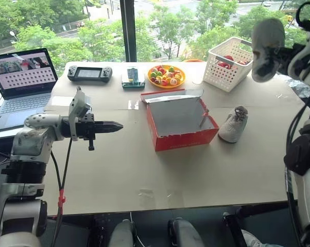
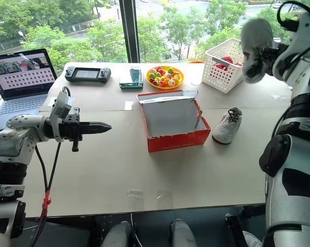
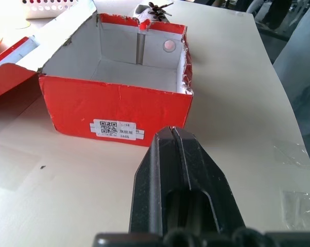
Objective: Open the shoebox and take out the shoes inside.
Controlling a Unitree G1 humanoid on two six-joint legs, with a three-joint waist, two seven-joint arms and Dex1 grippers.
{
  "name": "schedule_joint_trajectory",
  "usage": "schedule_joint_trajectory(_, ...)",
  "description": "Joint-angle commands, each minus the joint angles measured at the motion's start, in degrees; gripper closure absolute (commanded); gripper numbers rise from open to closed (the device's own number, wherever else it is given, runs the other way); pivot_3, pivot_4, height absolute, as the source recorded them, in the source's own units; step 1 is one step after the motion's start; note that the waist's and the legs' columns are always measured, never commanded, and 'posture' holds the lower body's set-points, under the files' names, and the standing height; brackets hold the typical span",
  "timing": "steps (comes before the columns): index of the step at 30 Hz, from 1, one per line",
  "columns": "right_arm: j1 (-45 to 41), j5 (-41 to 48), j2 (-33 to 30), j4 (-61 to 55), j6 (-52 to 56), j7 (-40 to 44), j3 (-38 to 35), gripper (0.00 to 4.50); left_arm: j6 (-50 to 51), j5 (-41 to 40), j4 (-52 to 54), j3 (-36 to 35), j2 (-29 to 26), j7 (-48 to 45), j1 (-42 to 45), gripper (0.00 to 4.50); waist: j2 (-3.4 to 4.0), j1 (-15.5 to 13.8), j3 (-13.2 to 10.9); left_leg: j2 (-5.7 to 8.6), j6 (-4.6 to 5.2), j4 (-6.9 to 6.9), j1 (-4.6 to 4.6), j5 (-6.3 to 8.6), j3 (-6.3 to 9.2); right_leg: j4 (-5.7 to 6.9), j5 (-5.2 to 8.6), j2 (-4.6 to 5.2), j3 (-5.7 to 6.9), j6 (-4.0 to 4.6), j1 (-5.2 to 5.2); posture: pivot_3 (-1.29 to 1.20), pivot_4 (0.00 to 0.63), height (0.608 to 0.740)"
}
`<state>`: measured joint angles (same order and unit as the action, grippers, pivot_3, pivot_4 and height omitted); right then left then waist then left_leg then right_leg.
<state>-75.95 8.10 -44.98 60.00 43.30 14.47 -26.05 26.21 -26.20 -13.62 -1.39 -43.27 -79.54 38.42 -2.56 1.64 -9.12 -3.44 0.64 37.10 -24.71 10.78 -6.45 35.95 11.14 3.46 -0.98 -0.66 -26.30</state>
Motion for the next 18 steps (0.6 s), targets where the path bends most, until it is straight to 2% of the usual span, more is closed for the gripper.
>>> schedule_joint_trajectory(1,0.56,6.54,-2.26,5.14,1.94,-6.76,-8.2,3.68,-0.88,-0.12,0.5,-0.31,-0.2,-0.58,0.56,4.5,0.02,0.38,-0.01,0.02,0.0,-0.12,-0.01,0.0,0.01,-0.07,-0.01,-0.01,0.0,-0.02,-0.01,0.0,0.15,0.738)
schedule_joint_trajectory(5,3.19,10.81,-1.18,7.54,1.48,-12.18,-13.15,3.68,-0.85,0.0,0.33,0.18,-0.15,-1.04,0.86,4.5,0.18,1.92,-0.11,0.03,0.06,-0.28,0.04,0.02,0.05,-0.06,0.0,-0.08,-0.13,-0.04,-0.06,0.0,0.15,0.738)
schedule_joint_trajectory(9,6.94,14.87,0.58,9.19,2.06,-15.55,-16.83,3.68,-0.67,0.11,0.17,0.59,-0.03,-1.44,1.33,4.5,0.18,2.15,-0.11,0.03,0.06,-0.26,0.06,0.01,0.13,0.0,0.01,-0.09,-0.03,-0.07,-0.01,0.0,0.15,0.738)
schedule_joint_trajectory(12,9.75,15.9,1.44,9.49,1.96,-18.72,-17.47,3.68,-0.7,0.27,-0.04,0.73,-0.02,-1.64,1.51,4.5,0.18,2.19,-0.11,0.08,0.08,-0.21,0.09,0.0,0.12,-0.08,-0.02,-0.05,-0.06,-0.17,0.09,0.0,0.15,0.738)
schedule_joint_trajectory(18,12.32,16.39,1.31,9.51,3.48,-18.48,-15.94,3.68,-0.55,0.16,0.13,0.96,0.23,-1.61,1.42,4.5,0.18,2.35,-0.11,0.13,0.11,-0.17,0.13,-0.01,0.16,-0.1,-0.04,-0.03,-0.1,-0.26,0.16,0.0,0.15,0.738)
